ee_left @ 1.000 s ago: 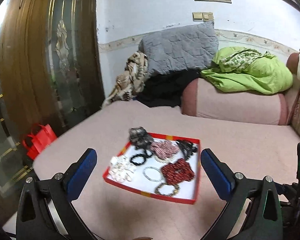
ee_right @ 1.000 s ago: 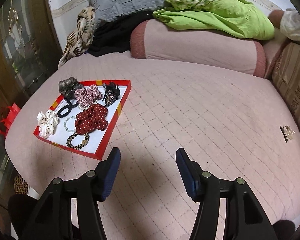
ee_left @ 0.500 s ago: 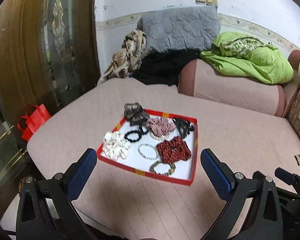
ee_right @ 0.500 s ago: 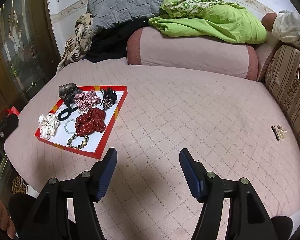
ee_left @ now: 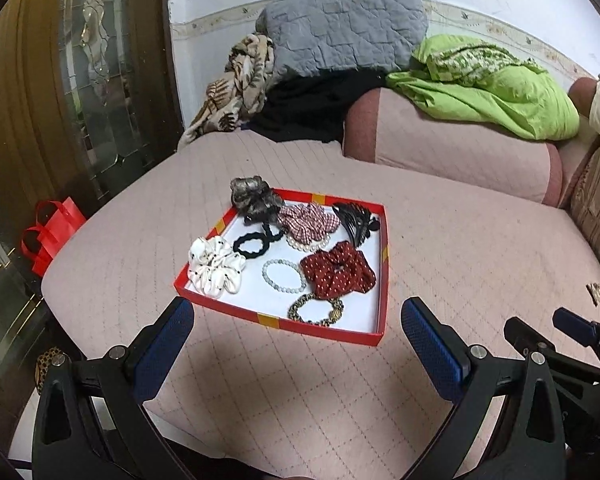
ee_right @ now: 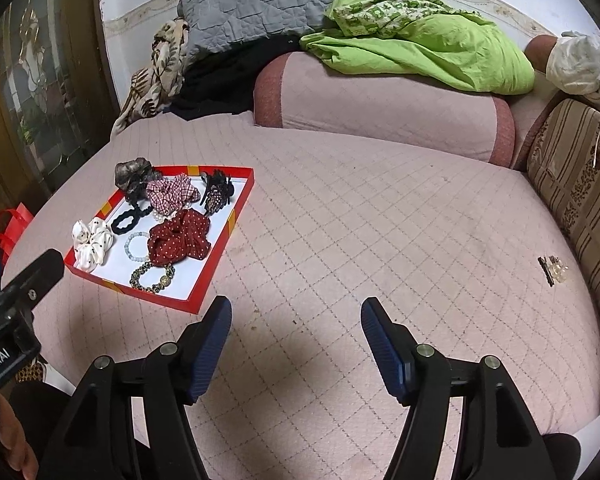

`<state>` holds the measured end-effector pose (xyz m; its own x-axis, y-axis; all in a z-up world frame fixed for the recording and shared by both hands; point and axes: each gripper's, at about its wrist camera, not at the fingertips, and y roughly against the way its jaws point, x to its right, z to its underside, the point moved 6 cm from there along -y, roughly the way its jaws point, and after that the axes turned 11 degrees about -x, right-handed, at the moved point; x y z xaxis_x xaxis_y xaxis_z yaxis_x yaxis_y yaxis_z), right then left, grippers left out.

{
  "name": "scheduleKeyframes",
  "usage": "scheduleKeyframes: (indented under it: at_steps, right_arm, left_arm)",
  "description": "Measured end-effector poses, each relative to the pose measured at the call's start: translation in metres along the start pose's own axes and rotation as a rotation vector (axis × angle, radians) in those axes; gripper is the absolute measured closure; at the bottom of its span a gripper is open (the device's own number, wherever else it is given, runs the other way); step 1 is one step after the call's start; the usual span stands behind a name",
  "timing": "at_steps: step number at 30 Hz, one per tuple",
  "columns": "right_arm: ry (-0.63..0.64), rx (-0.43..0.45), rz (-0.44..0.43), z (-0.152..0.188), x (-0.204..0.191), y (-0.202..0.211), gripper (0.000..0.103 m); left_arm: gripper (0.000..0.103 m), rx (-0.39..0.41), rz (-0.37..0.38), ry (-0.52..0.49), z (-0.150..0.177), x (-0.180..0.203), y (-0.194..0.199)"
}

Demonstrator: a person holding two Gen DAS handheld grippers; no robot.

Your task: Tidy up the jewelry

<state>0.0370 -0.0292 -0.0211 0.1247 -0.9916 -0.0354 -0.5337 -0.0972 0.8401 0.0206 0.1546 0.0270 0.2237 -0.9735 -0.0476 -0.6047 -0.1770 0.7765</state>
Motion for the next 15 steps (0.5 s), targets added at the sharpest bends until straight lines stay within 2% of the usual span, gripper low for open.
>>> scheduleKeyframes:
  at_steps: [15]
  right_arm:
    - [0.0, -0.028, 0.005, 0.003, 0.0, -0.013, 0.029]
  left_arm:
    - [0.0, -0.073, 0.002, -0.028, 0.009, 0.004, -0.023]
